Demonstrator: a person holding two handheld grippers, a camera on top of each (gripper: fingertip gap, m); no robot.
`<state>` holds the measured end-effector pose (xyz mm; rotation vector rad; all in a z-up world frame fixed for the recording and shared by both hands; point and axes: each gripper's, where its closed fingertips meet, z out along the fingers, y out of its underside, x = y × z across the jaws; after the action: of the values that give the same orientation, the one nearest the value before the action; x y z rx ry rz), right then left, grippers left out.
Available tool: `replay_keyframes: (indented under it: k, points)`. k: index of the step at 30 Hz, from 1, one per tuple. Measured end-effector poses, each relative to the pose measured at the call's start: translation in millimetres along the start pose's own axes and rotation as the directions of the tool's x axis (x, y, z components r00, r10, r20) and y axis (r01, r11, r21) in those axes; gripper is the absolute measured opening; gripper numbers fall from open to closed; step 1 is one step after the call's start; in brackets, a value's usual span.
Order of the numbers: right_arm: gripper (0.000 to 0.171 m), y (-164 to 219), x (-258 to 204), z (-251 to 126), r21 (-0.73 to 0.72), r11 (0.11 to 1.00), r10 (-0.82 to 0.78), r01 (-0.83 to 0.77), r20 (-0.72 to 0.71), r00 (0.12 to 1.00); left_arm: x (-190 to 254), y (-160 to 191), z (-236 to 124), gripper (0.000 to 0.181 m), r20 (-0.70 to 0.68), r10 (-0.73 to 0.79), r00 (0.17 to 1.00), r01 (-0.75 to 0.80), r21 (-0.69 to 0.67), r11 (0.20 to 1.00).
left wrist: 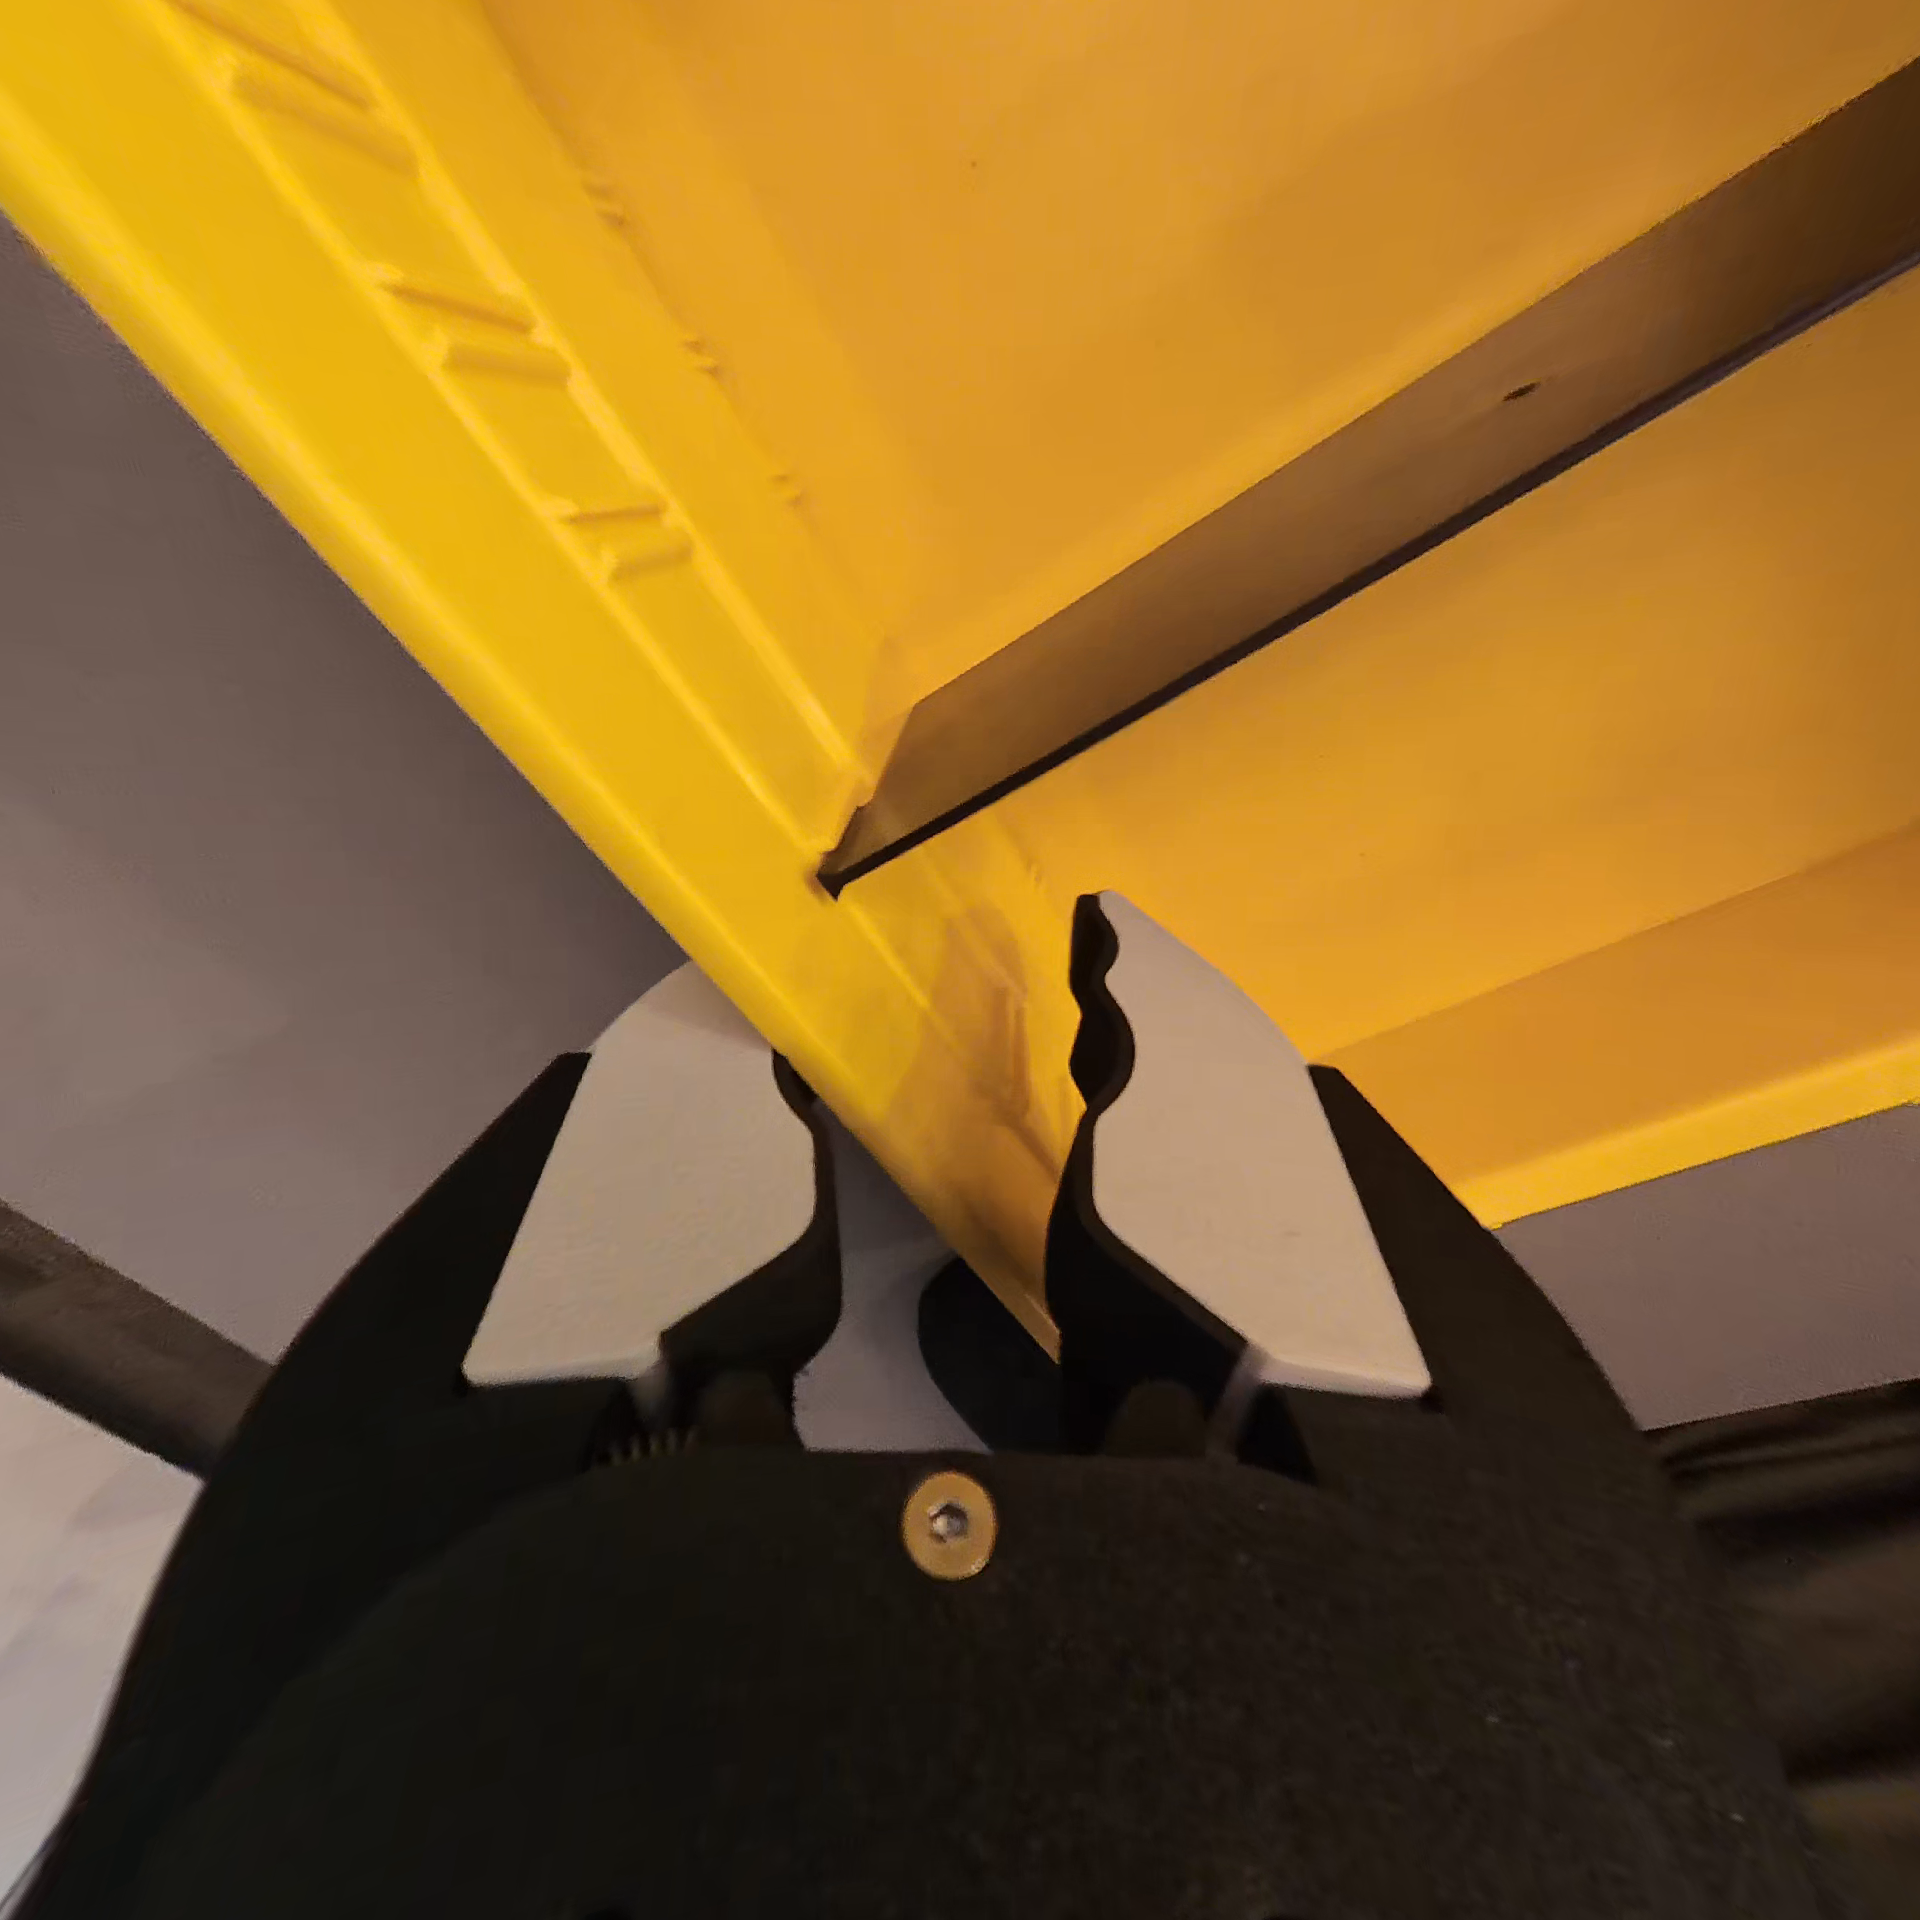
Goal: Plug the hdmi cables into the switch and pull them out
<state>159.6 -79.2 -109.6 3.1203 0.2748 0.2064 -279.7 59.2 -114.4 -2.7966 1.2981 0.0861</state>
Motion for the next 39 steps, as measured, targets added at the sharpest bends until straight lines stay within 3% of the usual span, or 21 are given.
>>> replay_keyframes:
  k: [4, 7, 14, 18, 21, 24, 26, 29, 34, 39]
  points:
    - [0.037, 0, -1, -1, 0.003, 1.000, 0.017, -0.017, 0.010, 1.000, 3, -6, -8, 0.042, -0.006, -0.020, 1.000, 0.020, 0.050, 0.999]
    - [0.045, -2, 3, -14, 0.055, 0.997, 0.060, -0.060, -0.002, 0.998, -2, -19, -32, 0.042, 0.024, -0.053, 0.998, 0.048, 0.181, 0.982]
    - [0.049, -24, 11, -90, 0.405, 0.914, 0.105, -0.017, -0.196, 0.975, -44, -33, -119, 0.061, 0.397, -0.192, 0.897, -0.033, 0.495, 0.868]
    - [0.049, -45, -10, -150, 0.629, 0.766, 0.113, 0.131, -0.332, 0.936, -62, -36, -165, 0.061, 0.557, -0.297, 0.776, -0.143, 0.613, 0.777]
    - [0.056, -62, -49, -189, 0.763, 0.592, 0.093, 0.260, -0.384, 0.918, -60, -38, -193, 0.060, 0.558, -0.354, 0.751, -0.200, 0.703, 0.683]
    - [0.069, -83, -107, -203, 0.851, 0.408, -0.004, 0.331, -0.361, 0.932, -59, -34, -215, 0.064, 0.490, -0.413, 0.768, -0.194, 0.792, 0.579]
    - [0.078, -97, -164, -193, 0.902, 0.326, -0.190, 0.282, -0.230, 0.954, -63, -28, -229, 0.068, 0.470, -0.457, 0.755, -0.202, 0.830, 0.520]
    - [0.084, -100, -242, -164, 0.885, 0.433, -0.446, 0.171, 0.046, 0.894, -68, -21, -246, 0.070, 0.439, -0.503, 0.744, -0.219, 0.872, 0.437]
    - [0.082, -118, -237, -126, 0.717, 0.586, -0.382, 0.378, -0.166, 0.909, -74, -15, -258, 0.072, 0.380, -0.528, 0.760, -0.207, 0.911, 0.357]
    - [0.079, -116, -217, -109, 0.581, 0.771, -0.296, 0.261, -0.036, 0.954, -75, -15, -267, 0.072, 0.315, -0.519, 0.795, -0.199, 0.943, 0.268]
